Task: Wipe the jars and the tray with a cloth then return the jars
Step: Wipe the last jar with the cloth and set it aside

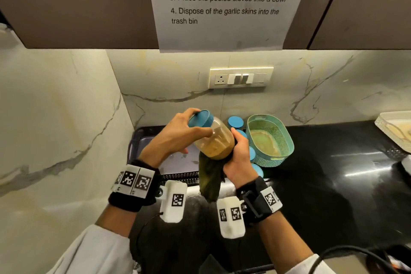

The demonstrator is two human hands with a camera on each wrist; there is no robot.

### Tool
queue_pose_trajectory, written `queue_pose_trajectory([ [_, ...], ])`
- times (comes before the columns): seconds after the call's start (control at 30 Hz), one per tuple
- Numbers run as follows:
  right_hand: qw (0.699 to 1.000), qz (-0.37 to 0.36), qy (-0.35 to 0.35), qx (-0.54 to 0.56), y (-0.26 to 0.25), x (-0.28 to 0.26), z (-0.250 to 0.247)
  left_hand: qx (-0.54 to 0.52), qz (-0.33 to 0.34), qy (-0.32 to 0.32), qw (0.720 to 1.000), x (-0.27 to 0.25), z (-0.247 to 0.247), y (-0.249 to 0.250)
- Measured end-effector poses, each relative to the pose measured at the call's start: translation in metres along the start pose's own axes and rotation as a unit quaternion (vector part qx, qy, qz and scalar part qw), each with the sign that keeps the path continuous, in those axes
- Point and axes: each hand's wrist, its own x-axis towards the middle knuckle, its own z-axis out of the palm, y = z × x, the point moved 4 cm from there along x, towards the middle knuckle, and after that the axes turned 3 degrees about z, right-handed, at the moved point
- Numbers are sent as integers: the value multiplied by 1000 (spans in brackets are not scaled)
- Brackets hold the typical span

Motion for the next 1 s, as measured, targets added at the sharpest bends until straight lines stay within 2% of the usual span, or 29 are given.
queue_pose_trajectory([
  [0.1, 999, -47, -6, -26, -1, -7, -1, 34, -26, 15, 999, -2, 11, -1],
  [0.2, 995, -81, 10, -58, -1, -8, -8, -29, -25, 7, 999, -4, 18, -4],
  [0.27, 993, -97, 29, -68, -4, -10, -18, -86, 13, 11, 996, -9, 20, -5],
  [0.33, 994, -92, 37, -56, -7, -11, -30, -90, 65, 18, 994, -16, 23, -5],
  [0.47, 995, -78, 50, -47, -15, -17, -58, 13, 184, 2, 983, -17, 39, -7],
  [0.57, 992, -83, 84, -51, -19, -20, -85, 69, 242, -17, 968, -9, 65, -11],
  [0.67, 987, -88, 130, -46, -27, -26, -113, 89, 273, -57, 956, -1, 102, -13],
  [0.9, 963, -98, 250, -26, -54, -36, -196, 156, 296, -188, 923, 18, 188, -9],
  [1.0, 958, -103, 267, -13, -73, -39, -226, 219, 300, -228, 900, 27, 227, -20],
])
